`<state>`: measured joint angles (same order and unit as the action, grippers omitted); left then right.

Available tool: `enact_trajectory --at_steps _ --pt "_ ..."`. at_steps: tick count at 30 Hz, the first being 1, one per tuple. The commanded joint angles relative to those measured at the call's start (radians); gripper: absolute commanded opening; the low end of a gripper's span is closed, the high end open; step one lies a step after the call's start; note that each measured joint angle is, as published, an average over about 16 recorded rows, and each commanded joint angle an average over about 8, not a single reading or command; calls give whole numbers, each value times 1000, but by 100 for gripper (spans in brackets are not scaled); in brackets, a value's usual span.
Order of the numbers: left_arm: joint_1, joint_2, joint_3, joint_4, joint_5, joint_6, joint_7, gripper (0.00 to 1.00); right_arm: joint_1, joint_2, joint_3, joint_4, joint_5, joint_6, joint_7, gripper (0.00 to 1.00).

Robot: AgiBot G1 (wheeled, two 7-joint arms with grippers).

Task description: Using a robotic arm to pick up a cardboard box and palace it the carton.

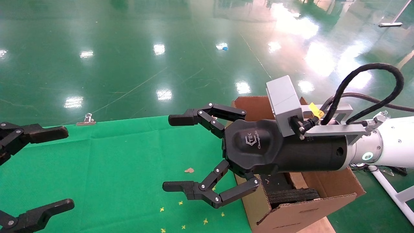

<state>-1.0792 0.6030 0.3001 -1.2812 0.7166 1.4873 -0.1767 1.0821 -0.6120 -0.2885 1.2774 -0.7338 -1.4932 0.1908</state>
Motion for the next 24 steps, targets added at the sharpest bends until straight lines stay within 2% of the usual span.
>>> enact_trajectory --at_steps 1,24 --pt "0 0 0 0 0 0 0 100 0 0 0 0 0 0 0 100" --pt "0 0 0 0 0 0 0 100 0 0 0 0 0 0 0 100"
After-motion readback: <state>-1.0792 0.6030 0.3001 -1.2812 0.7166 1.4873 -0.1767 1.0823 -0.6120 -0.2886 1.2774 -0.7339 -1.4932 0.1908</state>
